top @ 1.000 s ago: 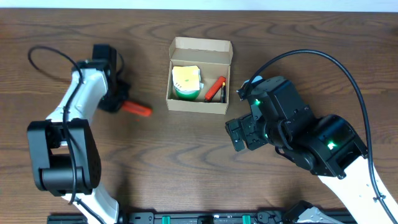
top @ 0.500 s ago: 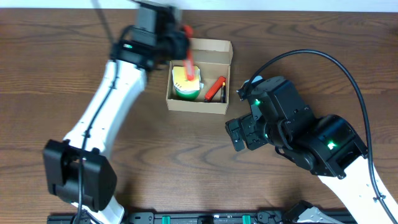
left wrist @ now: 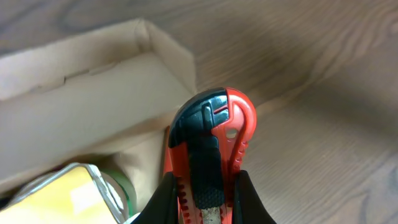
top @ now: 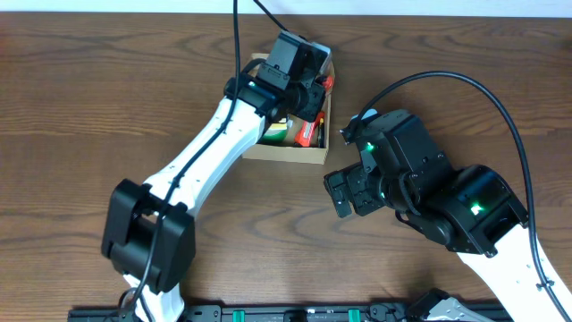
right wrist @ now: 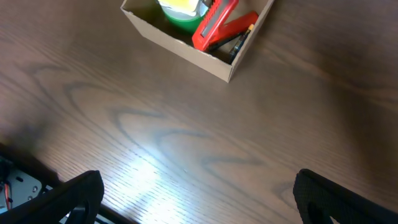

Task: Pack container
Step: 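Carry the box cutter with the left gripper and lower it into the box, then release the cutter and lift the left gripper out of the box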

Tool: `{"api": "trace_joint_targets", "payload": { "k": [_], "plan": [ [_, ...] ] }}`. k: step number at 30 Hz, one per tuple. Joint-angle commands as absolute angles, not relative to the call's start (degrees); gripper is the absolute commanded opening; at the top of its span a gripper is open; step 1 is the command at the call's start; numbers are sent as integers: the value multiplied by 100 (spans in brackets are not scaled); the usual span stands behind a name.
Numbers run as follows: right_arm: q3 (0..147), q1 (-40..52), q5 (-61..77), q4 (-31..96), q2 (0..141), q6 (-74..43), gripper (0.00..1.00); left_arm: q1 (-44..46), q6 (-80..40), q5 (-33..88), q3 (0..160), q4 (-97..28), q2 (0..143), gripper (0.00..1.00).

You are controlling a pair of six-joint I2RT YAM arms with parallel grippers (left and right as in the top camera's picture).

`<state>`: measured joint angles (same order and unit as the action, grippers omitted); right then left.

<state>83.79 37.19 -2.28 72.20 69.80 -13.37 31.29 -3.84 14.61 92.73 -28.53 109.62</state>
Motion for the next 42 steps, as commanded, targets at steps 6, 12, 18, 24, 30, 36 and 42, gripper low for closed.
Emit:
{"api": "trace_joint_targets", "payload": {
  "k": [6,12,18,24,30,36,42],
  "plan": [
    [8374,3682,-231,7225,6976,-1280,99,3116,-1081,1238,9279,-2858,11480,6],
    [8374,3682,-231,7225,6976,-1280,99,3109,-1070,681,9282,-2768,11559,5],
    [8374,3682,-231,7225,6976,-1280,99,3105,-521,709,9297,-2849,11399,6],
    [8374,3682,-231,7225,6976,-1280,99,3120,1433,709,9317,-3144,11153,6],
    [8377,3682,-231,7225,6976,-1280,99,3127,3096,709,9317,-3607,11000,6],
    [8374,3682,-231,7225,6976,-1280,99,3131,4056,934,9317,-3649,10860,6],
    [8374,3682,-231,7225,6976,-1280,99,3186,4960,1540,9317,-4189,10829,6]
  ]
}}
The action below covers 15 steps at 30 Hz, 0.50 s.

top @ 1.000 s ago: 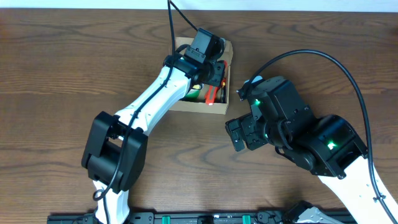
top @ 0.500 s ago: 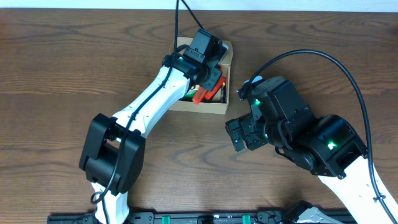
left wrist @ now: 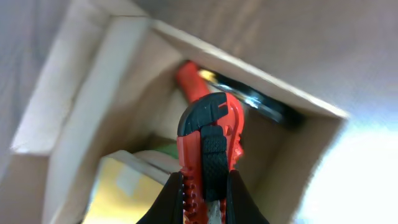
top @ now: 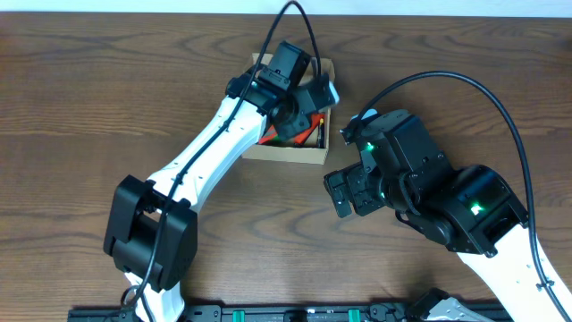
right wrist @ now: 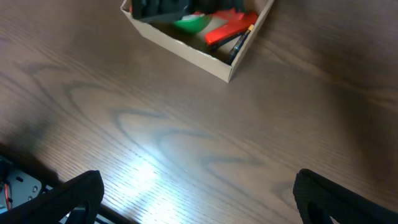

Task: Pack container
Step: 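Release the cutter and lift the left gripper out of the box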

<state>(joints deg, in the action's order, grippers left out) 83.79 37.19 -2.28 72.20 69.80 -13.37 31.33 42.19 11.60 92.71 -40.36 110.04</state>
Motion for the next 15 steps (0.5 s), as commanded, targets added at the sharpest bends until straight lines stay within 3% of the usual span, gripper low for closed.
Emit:
{"api": "trace_joint_targets", "payload": {
  "k": [1,15],
  "plan": [
    [8374,3682,-231,7225,6976,-1280,99,3199,5017,1557,9317,-4265,10829,6],
    [8377,3682,-231,7225,6976,-1280,99,3319,5516,1551,9303,-4346,10833,6]
  ]
}}
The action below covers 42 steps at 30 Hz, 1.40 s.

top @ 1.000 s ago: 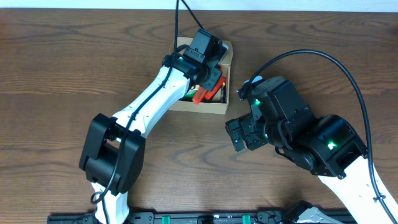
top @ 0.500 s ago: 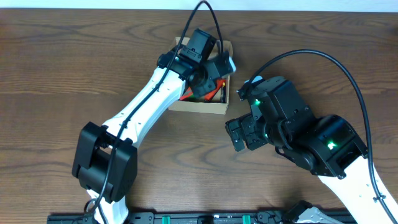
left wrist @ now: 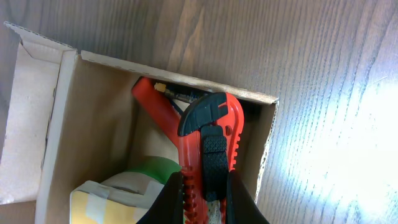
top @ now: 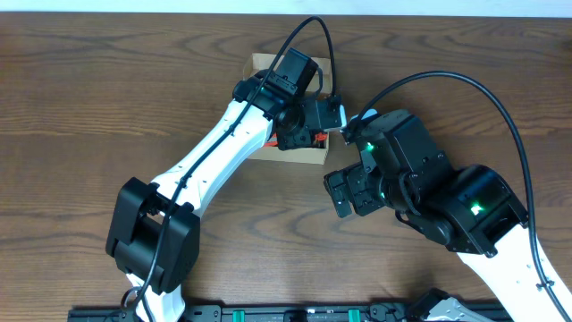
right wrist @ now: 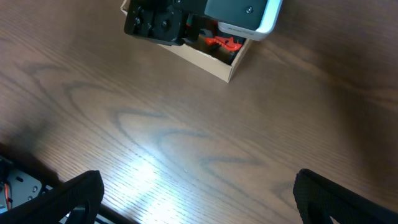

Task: Pack container
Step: 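Release the cutter and lift the left gripper out of the box, then move both grippers to the box lid flaps on either side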

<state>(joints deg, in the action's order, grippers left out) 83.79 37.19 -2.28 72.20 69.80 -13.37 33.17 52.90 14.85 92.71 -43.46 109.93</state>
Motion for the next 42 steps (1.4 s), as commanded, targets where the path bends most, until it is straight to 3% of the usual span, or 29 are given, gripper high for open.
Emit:
{"api": "trace_joint_targets", "payload": {
  "k": [1,5,9,16,18,20,22,26,29,30,35,42],
  "plan": [
    [8377,3682,-231,7225,6976,-1280,99,3317,5548,1542,9301,-4344,10833,6],
    [8374,3682,-231,7225,6976,-1280,99,3312,5575,1505,9301,-4368,10833,9],
    [8377,3682,-231,7225,6976,-1280,99,3312,5572,1500,9301,-4401,10833,27],
    [8377,3682,-231,7225,6976,-1280,99,3299,5537,1367,9301,-4397,10833,40],
    [8374,3682,-231,7225,6976,-1280,99,3299,5487,1302,9301,-4401,10833,52],
    [8377,3682,-231,7225,6976,-1280,99,3299,5330,1221,9301,-4399,10829,53],
    [8377,3682,-231,7225,6976,-1280,99,3299,5078,1107,9303,-4392,10818,51],
    [8377,3682,-231,7225,6976,-1280,99,3299,4475,838,9330,-4294,10702,35],
    [8377,3682,-231,7225,6976,-1280,99,3264,4248,545,9365,-4154,10442,8],
    [8377,3682,-231,7225,6976,-1280,99,3240,4077,519,9371,-4099,10363,6],
    [8374,3682,-231,7225,6976,-1280,99,2770,2635,943,9373,-3798,9856,6],
    [8377,3682,62,7225,6976,-1365,99,1448,572,1918,9371,-3922,9835,6]
  ]
}}
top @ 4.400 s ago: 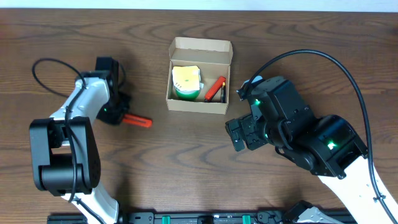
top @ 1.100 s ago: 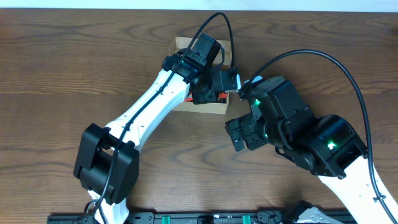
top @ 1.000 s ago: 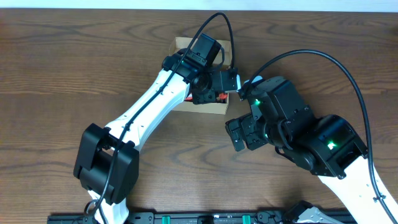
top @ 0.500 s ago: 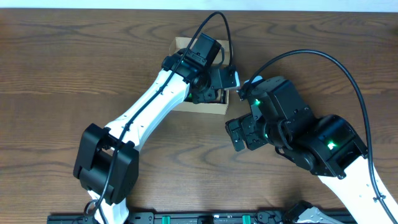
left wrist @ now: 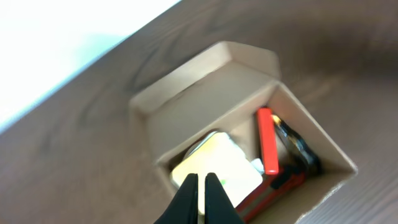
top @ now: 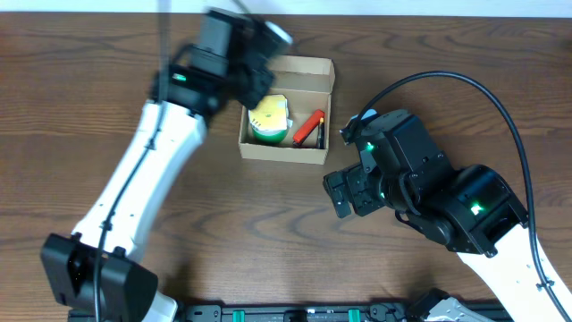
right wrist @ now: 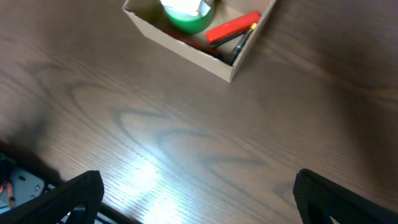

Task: Pack container
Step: 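Move both grippers to the box lid flaps on either side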

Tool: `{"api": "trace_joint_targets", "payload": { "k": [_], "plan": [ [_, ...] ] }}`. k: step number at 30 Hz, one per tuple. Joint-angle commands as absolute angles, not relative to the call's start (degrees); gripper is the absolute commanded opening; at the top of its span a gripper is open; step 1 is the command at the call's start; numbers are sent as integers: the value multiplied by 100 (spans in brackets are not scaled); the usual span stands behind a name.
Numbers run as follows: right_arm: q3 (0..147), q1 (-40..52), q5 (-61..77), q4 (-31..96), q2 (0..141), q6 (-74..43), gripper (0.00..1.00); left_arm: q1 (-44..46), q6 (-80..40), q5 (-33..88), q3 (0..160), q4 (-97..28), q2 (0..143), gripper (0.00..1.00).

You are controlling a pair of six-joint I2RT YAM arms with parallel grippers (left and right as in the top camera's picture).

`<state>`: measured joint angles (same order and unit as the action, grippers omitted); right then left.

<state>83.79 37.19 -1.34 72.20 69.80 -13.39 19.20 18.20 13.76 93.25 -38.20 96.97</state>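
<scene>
The open cardboard box [top: 282, 154] stands at the back middle of the table. A yellow-topped green tape roll [top: 271, 121], a red marker [top: 309, 128] and a black pen [top: 320, 131] lie inside. The red-and-black utility knife [left wrist: 277, 185] lies low along the box's near wall, also in the right wrist view [right wrist: 194, 42]. My left gripper [left wrist: 201, 185] is shut on nothing, raised over the box's back left corner, and is blurred overhead [top: 253, 82]. My right gripper [right wrist: 199, 196] is wide open over bare table in front of the box [right wrist: 186, 55].
The right arm's bulky body [top: 420, 192] fills the table to the right of the box, its cable [top: 465, 85] arching behind. A black rail [top: 295, 314] runs along the front edge. The table's back edge [top: 402, 12] is just behind the box.
The left gripper no longer holds the utility knife, which now lies in the box. The gripper is shut and has moved from over the box's right end to up and left. The right arm is unchanged.
The left gripper first held the red utility knife by the box's far right corner. It then held the knife inside the box over the red marker, then over the box's right end. The knife now lies in the box and the gripper has drawn away.
</scene>
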Motion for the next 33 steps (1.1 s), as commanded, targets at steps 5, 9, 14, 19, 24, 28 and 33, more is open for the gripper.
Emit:
{"api": "trace_joint_targets", "payload": {
  "k": [5,9,14,19,24,28,33],
  "plan": [
    [8377,3682,49,7225,6976,-1365,99,749,152,2443,9371,-3979,10195,6],
    [8377,3682,51,7155,6976,-1365,99,493,-25,2707,9371,-4010,10683,6],
    [8377,3682,45,7024,6976,-1365,99,478,-270,2746,9371,-3870,11330,6],
    [8370,3675,-270,6438,7072,-1369,81,478,-729,3072,9371,-3247,11874,5],
    [8324,3395,-1747,6145,7566,-2423,1,447,-1249,3076,9371,-2716,12254,6],
    [8195,2683,-1723,5500,8359,-2569,1,436,-1446,3157,9371,-2303,12453,6],
    [8158,1844,-1085,4904,9478,-2869,1,436,-1662,3155,9371,-1966,12567,5]
  ]
}}
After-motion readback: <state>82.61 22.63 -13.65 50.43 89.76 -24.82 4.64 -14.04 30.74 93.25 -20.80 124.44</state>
